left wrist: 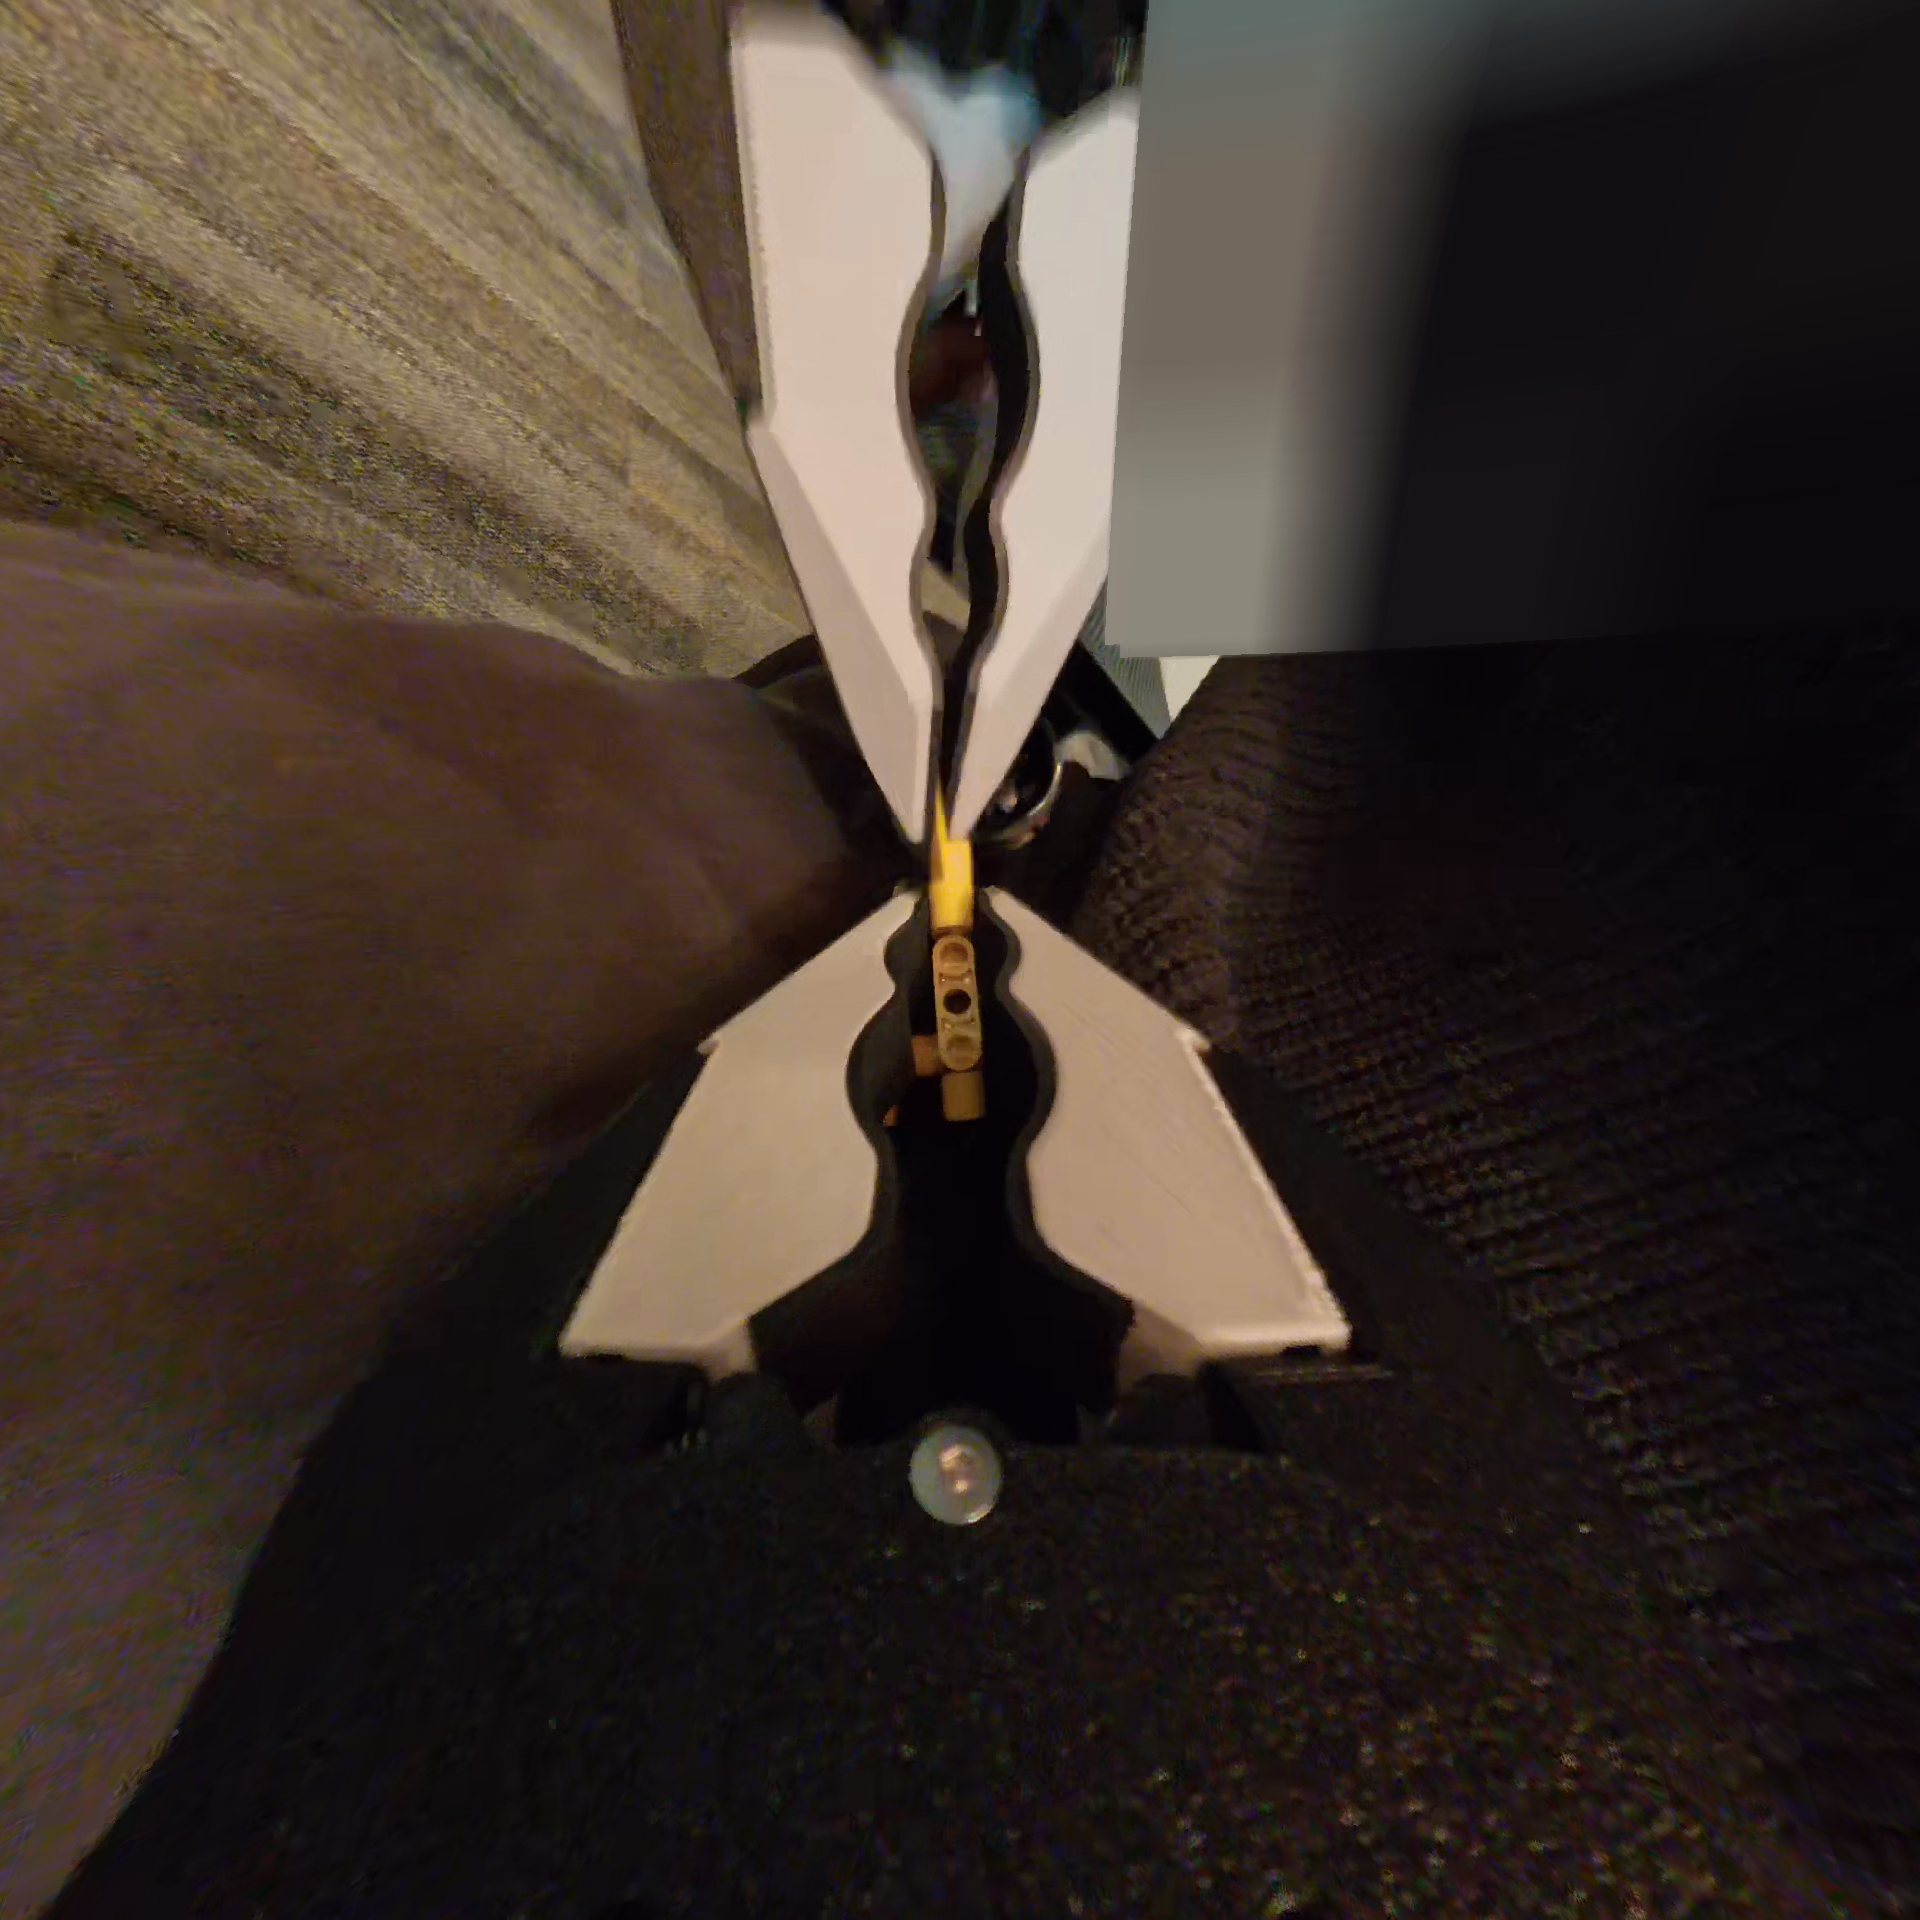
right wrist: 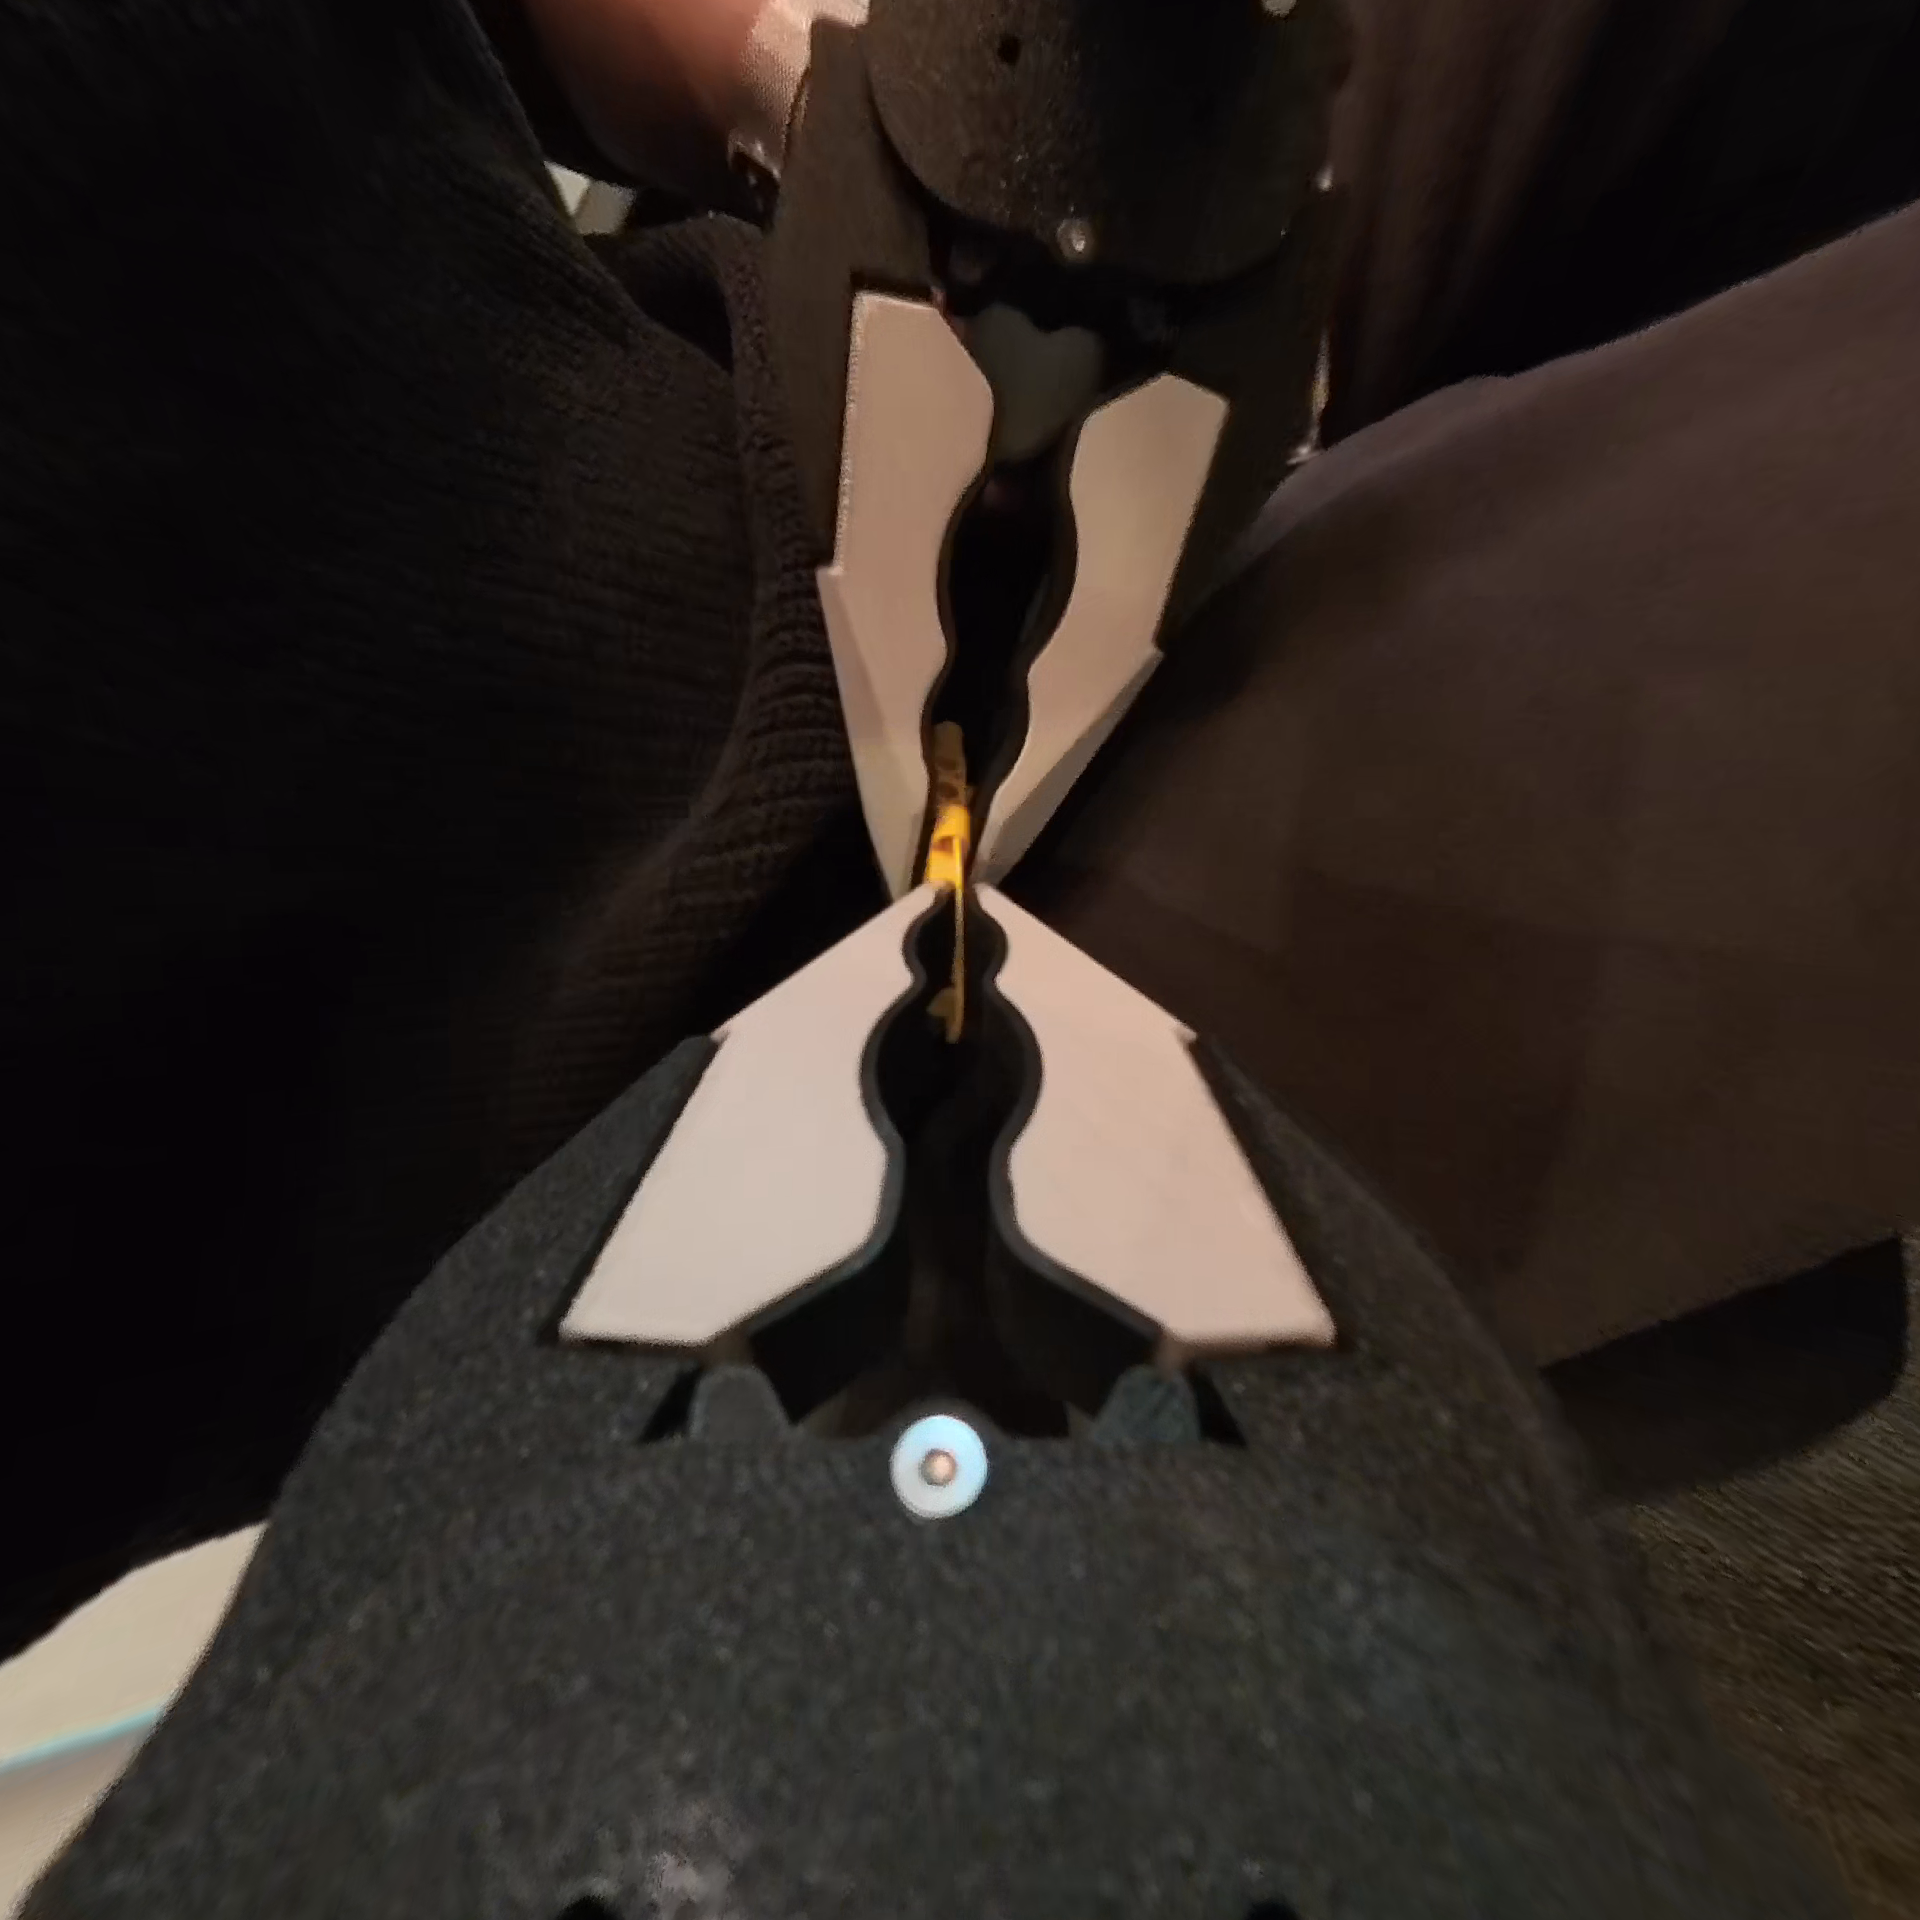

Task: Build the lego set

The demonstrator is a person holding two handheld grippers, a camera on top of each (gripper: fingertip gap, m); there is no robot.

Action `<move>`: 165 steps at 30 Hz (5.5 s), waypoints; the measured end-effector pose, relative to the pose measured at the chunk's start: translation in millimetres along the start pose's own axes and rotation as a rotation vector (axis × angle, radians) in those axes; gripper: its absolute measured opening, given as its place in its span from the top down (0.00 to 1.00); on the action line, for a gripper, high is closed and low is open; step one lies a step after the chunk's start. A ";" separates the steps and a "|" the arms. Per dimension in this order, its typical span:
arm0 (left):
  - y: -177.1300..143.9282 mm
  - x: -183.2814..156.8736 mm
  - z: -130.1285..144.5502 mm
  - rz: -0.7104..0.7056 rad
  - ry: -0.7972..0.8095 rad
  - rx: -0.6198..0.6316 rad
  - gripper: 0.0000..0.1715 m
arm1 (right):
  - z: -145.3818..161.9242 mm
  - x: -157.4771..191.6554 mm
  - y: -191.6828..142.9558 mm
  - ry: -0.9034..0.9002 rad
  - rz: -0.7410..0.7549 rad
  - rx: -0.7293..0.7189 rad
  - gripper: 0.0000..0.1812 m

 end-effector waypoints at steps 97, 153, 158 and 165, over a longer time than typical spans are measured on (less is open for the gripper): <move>-122.5 -48.1 -11.2 -0.158 -0.040 -0.743 0.95 | -60.7 22.7 5.4 -0.487 0.584 -0.642 0.71; -366.4 -0.2 -139.4 -1.249 0.557 -0.466 0.75 | -317.0 -54.1 -68.1 -0.746 0.791 -0.870 0.72; -391.3 27.6 -178.6 -1.107 0.308 -0.519 0.76 | -358.8 -119.2 -99.3 -0.619 0.833 -0.862 0.75; -397.7 16.8 -177.5 -0.852 0.529 -0.735 0.77 | -356.1 -144.1 -113.3 -0.352 0.417 -0.916 0.88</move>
Point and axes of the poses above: each gripper's, where its closed fingertips meet, y out along the fingers, z out of its underside, x = y × z across the jaws, the point moved 7 cm from there along -y, back along the fingers
